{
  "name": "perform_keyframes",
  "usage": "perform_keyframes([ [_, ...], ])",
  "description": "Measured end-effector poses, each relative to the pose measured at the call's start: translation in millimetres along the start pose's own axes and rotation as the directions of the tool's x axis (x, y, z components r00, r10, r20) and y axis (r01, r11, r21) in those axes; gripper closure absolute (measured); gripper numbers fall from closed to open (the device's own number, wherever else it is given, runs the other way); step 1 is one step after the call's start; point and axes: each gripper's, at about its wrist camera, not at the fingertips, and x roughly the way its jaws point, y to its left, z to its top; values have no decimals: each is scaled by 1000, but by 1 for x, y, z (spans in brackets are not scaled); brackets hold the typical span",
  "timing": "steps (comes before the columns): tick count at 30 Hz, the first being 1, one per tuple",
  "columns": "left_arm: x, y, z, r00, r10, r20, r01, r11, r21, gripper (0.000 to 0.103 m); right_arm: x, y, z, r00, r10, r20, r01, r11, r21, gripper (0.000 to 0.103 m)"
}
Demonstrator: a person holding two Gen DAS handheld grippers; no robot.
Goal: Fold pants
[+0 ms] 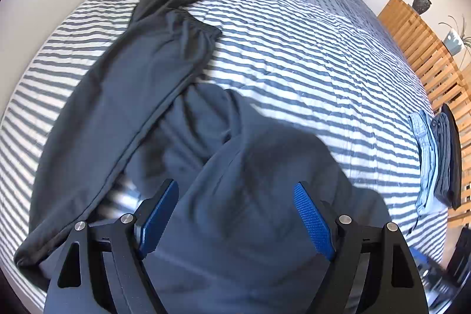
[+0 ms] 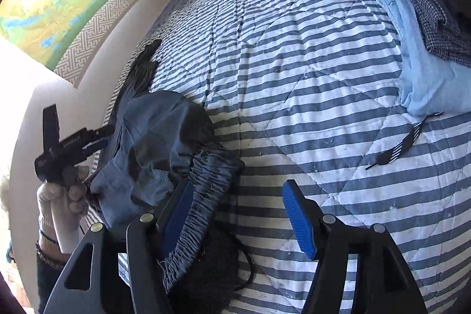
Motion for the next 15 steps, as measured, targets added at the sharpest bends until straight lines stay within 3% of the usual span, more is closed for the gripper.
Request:
perform_keyframes([
  [7,52,-19,31,994,63,-90,-63,998,2,21,25,5,1,999,25,-24,-25,999,-26,43],
  [9,63,-17,31,993,44,-109,-45,999,-5,52,36,4,6,997,39,-70,-39,999,-5,43],
  [10,66,-15,30,992,42,-122,-43,999,-10,88,44,3,8,994,54,-98,-54,999,6,45],
  [11,67,-11,29,991,37,-125,-39,999,-17,97,51,4,9,990,58,-128,-57,998,12,47],
  [13,60,-2,31,995,-3,-96,-1,999,-38,100,64,5,11,983,68,-171,-65,998,22,67],
  [14,54,2,33,997,-23,-79,19,999,-50,100,69,6,13,979,81,-187,-78,997,25,84],
  [15,46,6,36,997,-35,-63,32,998,-61,100,70,8,15,979,79,-187,-76,997,22,86],
])
